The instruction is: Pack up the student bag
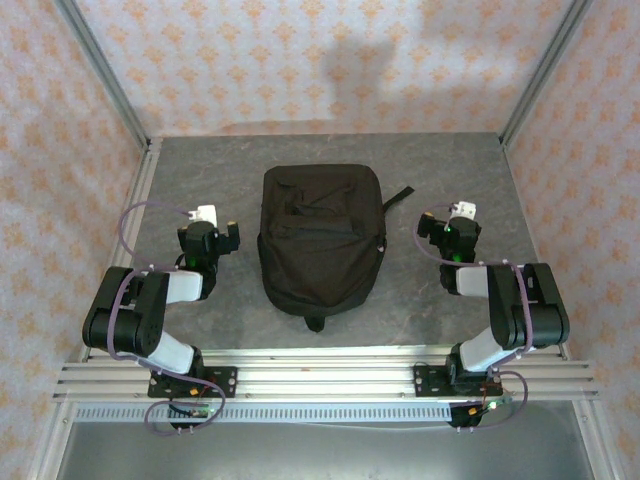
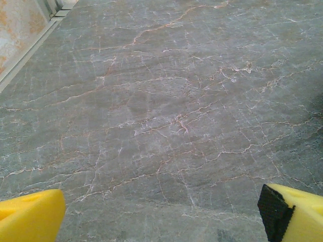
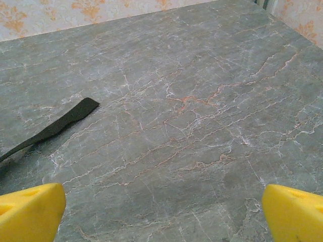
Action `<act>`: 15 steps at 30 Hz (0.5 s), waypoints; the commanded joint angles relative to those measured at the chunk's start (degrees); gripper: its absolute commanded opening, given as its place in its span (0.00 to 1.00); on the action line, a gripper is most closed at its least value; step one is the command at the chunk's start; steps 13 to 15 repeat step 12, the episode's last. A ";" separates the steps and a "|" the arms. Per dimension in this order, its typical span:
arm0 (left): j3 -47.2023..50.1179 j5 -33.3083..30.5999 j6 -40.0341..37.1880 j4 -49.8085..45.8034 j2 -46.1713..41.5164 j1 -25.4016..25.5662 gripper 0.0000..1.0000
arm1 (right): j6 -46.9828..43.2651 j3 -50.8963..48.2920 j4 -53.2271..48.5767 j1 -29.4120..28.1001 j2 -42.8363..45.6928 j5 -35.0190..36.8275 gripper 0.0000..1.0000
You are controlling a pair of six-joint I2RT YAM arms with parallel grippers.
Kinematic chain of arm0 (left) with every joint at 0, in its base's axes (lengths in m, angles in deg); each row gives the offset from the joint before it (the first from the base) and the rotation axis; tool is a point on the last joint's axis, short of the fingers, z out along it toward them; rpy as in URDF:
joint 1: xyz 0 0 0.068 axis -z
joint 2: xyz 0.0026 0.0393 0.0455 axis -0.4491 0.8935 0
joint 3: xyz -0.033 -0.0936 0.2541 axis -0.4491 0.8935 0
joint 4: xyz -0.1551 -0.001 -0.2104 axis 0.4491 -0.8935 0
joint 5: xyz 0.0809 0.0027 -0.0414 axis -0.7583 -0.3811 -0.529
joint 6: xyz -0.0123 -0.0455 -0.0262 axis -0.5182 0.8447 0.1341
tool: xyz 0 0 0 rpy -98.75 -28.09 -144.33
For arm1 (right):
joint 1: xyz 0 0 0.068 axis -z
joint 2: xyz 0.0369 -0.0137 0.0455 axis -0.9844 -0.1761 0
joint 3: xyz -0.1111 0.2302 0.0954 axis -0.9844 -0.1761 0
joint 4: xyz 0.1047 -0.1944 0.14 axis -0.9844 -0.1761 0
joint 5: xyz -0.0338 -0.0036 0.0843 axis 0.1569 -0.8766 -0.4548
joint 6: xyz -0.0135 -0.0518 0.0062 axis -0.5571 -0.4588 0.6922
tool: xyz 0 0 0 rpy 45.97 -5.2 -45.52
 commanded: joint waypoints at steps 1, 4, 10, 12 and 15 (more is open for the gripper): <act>-1.12 0.35 -0.79 1.74 -0.56 -0.08 1.00 | -0.66 -0.30 -0.15 0.11 0.46 0.97 0.99; -1.12 0.35 -0.85 1.76 -0.52 -0.02 1.00 | -0.67 -0.30 -0.16 0.16 0.46 0.97 0.99; -1.14 0.70 -0.77 1.77 -0.56 -0.26 1.00 | -0.66 -0.30 -0.18 0.16 0.48 0.97 0.99; -1.12 0.70 -0.73 1.74 -0.56 -0.26 1.00 | -0.66 -0.29 -0.18 0.16 0.51 0.97 0.99; -1.12 0.70 -0.73 1.74 -0.56 -0.26 1.00 | -0.66 -0.29 -0.18 0.16 0.51 0.97 0.99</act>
